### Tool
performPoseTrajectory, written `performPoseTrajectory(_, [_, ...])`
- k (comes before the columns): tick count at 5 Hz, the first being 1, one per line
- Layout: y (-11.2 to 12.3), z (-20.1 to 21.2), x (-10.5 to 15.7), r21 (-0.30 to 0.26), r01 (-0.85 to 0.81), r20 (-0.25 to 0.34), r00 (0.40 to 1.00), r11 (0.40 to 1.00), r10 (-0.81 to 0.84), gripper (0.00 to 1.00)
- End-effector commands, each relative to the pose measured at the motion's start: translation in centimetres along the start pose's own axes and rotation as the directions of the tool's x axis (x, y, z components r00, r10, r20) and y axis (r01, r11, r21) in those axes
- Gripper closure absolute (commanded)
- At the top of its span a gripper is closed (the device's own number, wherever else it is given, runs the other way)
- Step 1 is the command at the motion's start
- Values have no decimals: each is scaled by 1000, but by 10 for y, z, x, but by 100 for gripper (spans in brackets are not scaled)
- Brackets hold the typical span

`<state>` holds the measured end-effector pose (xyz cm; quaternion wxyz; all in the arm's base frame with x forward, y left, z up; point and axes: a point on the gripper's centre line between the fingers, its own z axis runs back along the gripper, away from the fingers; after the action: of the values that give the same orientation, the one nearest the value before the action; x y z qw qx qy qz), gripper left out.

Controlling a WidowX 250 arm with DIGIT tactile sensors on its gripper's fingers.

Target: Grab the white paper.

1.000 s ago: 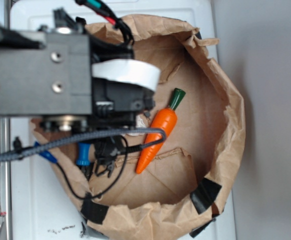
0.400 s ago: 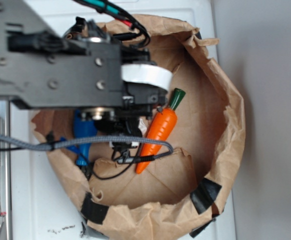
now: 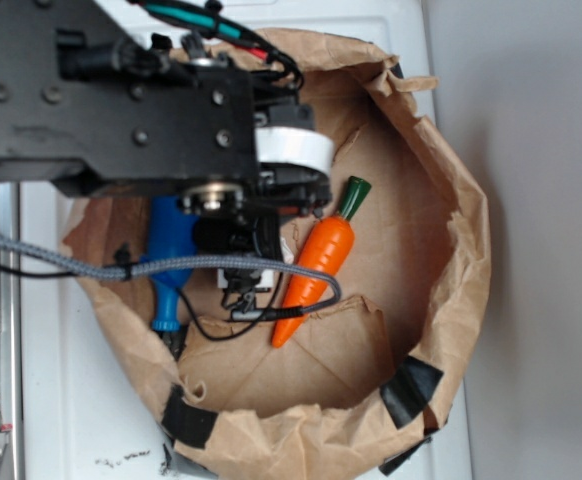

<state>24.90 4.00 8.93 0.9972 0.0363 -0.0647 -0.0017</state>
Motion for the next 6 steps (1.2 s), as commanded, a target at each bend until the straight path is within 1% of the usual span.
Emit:
performPoseTrajectory(1, [-7, 7, -19, -108, 124, 6, 992, 986, -124, 0])
performPoseTrajectory(2, [-17, 4, -36, -100, 150, 2, 989, 984, -150, 0])
performPoseTrajectory(3, [-27, -3, -45, -70, 145, 11, 989, 987, -144, 0])
performPoseTrajectory(4, [-34, 0, -43, -64, 118, 15, 993, 991, -118, 0])
performPoseTrajectory(5, [-34, 6, -33, -72, 87, 3, 996, 994, -87, 0])
performPoseTrajectory(6, [-30, 13, -25, -82, 62, -4, 998, 995, -62, 0])
